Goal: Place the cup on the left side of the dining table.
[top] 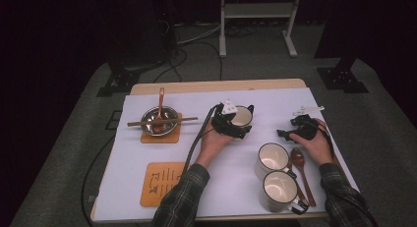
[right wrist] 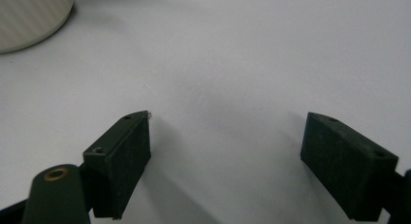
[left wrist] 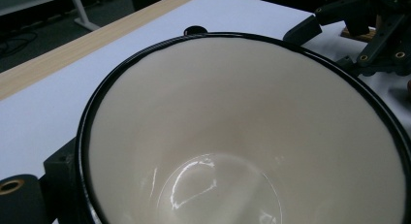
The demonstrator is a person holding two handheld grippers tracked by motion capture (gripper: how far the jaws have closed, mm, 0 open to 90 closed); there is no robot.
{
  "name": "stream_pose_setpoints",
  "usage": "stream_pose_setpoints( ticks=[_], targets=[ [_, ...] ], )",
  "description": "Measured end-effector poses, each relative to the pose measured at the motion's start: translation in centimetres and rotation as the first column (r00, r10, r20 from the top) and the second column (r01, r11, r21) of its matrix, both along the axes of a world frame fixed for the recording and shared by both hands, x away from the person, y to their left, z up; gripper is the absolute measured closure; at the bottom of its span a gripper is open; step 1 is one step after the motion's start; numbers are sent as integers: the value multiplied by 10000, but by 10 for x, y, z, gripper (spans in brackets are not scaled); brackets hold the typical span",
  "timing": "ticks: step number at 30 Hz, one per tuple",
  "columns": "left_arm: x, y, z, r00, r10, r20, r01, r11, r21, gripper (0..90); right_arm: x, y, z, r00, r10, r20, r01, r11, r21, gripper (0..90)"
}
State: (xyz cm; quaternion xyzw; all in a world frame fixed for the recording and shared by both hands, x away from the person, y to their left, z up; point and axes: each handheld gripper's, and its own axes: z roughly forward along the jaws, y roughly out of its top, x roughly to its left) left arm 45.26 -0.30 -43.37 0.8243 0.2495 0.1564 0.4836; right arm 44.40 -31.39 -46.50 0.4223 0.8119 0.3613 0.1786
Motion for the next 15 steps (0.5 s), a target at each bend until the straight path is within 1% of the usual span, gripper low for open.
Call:
stream_pose_setpoints(
  ticks=[2,5,6,8,10,11,13,15],
  targets=[
    [-1,0,1,10000,-23,-16,23,10000,94,34,0,0,0,10000,7,2,-7,10000,2,165],
    [-4,0,4,9999,-87,-84,88,9999,94,34,0,0,0,10000,3,-2,-3,10000,3,165],
    [-5,1,6,9999,-127,-80,127,9999,35,34,0,0,0,10000,0,-8,0,10000,7,165],
    [-7,2,10,9998,-194,-21,194,9998,30,34,0,0,0,10000,3,-4,-3,10000,5,165],
    [-10,3,15,9996,-282,13,282,9995,-119,35,0,0,0,10000,-1,-5,1,10000,7,165],
    [-12,5,17,9995,-330,32,330,9994,-107,34,0,0,0,10000,0,-4,0,10000,6,165],
    [-15,7,22,9992,-398,-21,398,9990,-227,34,0,0,0,10000,2,-1,-2,10000,9,165],
    [-19,11,27,9987,-508,77,509,9986,-105,35,0,0,0,10000,-1,-5,1,10000,11,165]
  ],
)
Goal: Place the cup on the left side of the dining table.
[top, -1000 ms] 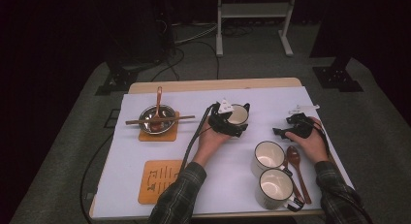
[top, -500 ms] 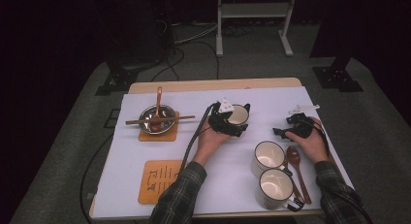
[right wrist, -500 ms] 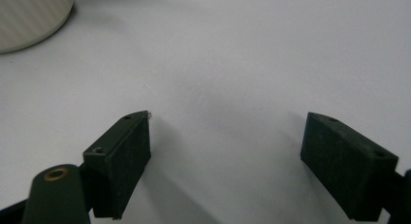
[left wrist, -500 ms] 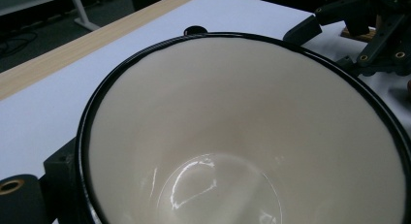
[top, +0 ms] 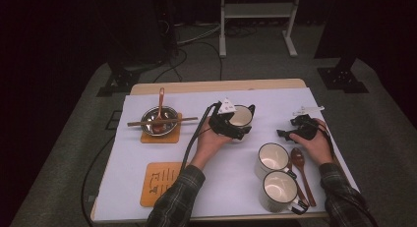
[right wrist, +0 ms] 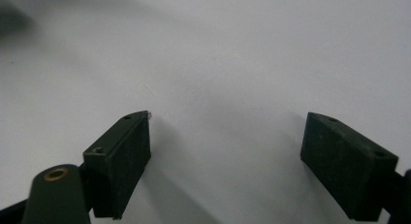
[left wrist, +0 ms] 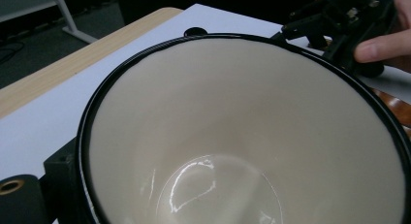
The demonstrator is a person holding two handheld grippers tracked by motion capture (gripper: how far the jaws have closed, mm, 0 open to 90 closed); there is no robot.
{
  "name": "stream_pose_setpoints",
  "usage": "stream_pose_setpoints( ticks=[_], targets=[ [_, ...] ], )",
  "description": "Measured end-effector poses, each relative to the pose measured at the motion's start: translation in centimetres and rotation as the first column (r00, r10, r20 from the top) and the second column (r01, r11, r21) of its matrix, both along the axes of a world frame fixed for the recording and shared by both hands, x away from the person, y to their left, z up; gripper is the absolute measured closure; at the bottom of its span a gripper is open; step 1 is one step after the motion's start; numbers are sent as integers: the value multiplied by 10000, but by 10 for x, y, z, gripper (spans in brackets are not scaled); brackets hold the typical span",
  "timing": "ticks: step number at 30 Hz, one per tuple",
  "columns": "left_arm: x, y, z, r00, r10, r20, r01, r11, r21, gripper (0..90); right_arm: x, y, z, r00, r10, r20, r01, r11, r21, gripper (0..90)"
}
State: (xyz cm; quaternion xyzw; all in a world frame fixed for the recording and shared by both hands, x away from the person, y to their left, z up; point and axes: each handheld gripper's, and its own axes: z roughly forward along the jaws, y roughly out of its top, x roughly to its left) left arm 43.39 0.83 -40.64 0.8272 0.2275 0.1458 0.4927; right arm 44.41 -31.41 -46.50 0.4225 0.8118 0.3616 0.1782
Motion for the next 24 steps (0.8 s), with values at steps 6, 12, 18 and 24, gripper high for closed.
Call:
stream_pose_setpoints(
  ticks=[6,12,18,24],
  targets=[
    [-12,19,9,9999,-137,25,137,9999,-45,35,0,0,0,10000,2,3,-2,10000,-2,165],
    [-24,43,15,9998,-78,166,77,9999,86,34,0,0,0,10000,9,12,-9,10000,-17,166],
    [-31,71,15,9999,96,76,-97,9999,66,34,0,0,0,10000,6,8,-6,10000,-15,166],
    [-37,95,13,9997,242,14,-242,9997,4,34,0,0,0,10000,2,7,-2,10000,-12,166]
  ],
)
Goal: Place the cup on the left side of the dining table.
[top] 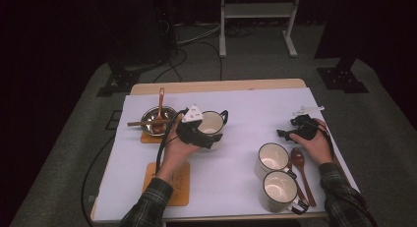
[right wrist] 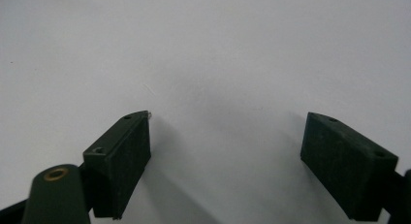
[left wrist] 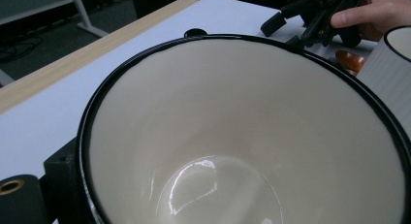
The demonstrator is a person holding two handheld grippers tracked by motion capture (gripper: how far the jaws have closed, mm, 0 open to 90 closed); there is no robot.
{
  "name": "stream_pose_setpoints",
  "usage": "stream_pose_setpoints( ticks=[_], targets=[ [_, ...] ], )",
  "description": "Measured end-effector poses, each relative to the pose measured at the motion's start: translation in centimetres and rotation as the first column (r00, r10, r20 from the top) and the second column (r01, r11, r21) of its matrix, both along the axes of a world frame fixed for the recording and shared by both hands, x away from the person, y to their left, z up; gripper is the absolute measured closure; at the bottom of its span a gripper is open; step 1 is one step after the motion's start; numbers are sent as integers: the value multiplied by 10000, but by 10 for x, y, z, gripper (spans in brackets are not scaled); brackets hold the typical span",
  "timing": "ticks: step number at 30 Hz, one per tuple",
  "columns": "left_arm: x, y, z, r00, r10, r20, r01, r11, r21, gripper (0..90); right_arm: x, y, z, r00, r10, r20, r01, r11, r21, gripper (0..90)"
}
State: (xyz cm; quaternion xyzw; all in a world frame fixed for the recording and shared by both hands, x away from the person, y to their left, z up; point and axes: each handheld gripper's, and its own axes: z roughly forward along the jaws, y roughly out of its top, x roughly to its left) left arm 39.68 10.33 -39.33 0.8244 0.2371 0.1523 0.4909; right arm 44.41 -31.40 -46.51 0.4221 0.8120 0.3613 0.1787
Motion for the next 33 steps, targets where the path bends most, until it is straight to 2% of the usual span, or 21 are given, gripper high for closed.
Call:
stream_pose_setpoints(
  ticks=[7,14,26,27,33],
  targets=[
    [-4,25,-8,9998,195,-32,-194,9997,158,34,0,0,0,10000,0,0,0,10000,8,165],
    [-2,41,-18,9995,296,-63,-294,9992,253,34,0,0,0,10000,-3,-5,3,10000,14,166],
    [5,57,-35,9985,526,-163,-519,9978,424,34,0,0,0,10000,-1,15,1,10000,4,166],
    [5,58,-36,9985,514,-200,-508,9983,302,34,0,0,0,10000,0,19,0,10000,0,165],
    [5,63,-39,9987,454,-224,-450,9989,160,33,0,0,0,10000,0,16,0,10000,1,165]
  ],
)
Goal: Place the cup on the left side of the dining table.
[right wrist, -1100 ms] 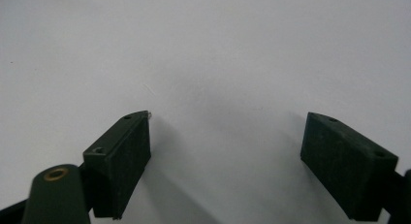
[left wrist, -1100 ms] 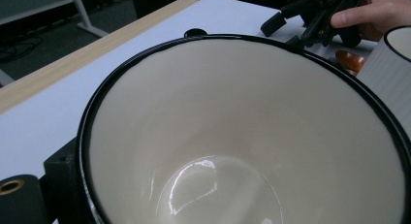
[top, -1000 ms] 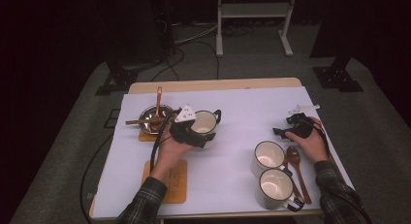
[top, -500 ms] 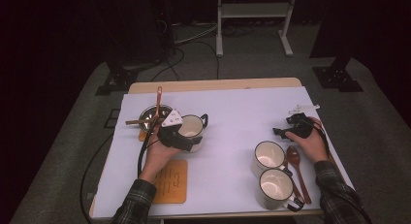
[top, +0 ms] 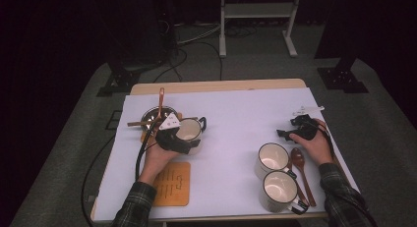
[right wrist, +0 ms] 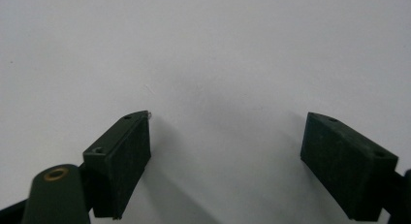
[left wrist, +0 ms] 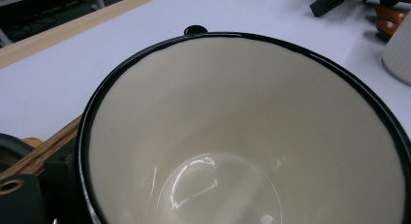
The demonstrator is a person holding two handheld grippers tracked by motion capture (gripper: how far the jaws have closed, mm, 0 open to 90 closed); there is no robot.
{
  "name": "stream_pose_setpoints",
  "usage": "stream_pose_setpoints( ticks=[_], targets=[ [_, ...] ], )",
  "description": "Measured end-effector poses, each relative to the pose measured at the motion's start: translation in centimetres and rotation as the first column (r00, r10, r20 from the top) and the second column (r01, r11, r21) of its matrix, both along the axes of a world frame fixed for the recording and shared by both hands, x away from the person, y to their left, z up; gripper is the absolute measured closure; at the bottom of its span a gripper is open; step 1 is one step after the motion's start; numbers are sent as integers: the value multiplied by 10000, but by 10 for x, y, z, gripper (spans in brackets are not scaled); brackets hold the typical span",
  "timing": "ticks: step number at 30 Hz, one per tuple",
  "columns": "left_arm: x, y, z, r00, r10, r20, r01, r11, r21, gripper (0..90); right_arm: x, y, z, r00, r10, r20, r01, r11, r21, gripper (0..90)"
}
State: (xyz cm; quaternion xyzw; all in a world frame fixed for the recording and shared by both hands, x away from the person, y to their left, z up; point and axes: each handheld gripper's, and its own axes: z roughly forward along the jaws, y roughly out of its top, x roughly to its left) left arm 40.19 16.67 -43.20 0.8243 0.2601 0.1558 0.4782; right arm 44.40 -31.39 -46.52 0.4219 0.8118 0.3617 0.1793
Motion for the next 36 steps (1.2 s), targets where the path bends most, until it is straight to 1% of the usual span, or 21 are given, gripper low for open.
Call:
stream_pose_setpoints(
  ticks=[5,9,14,18,20,22,26,27,29,33,36],
  targets=[
    [-1,1,-1,10000,19,50,-19,10000,-13,32,0,0,0,10000,9,26,-9,10000,-18,166],
    [-2,0,0,9998,173,28,-173,9998,37,30,0,0,0,10000,9,19,-9,10000,-11,166],
    [-4,2,2,9994,333,-74,-333,9994,-23,23,0,0,0,10000,0,-17,0,10000,3,165],
    [-7,4,4,9993,366,-126,-368,9992,-174,13,0,0,0,10000,-2,-26,2,10000,7,166],
    [-10,6,5,9990,409,-185,-412,9991,-130,0,0,0,0,10000,-4,-29,4,10000,19,165],
    [-12,8,6,9989,418,-214,-420,9991,-69,0,0,0,0,10000,-8,-18,8,10000,24,166],
    [-16,13,7,9983,483,-329,-485,9988,-78,0,1,-1,0,10000,7,-29,-7,10000,41,166],
    [-18,14,8,9982,517,-316,-520,9986,-85,0,1,-1,0,10000,7,-31,-7,10000,51,166],
    [-21,17,9,9977,592,-319,-589,9982,97,0,0,0,0,10000,3,-21,-3,10000,24,166],
    [-28,24,12,9969,727,-296,-725,9973,78,0,0,0,0,10000,-4,-27,4,10000,13,166],
    [-32,30,12,9961,842,-273,-837,9963,178,0,0,0,0,10000,1,-28,-1,10000,7,166]
  ],
)
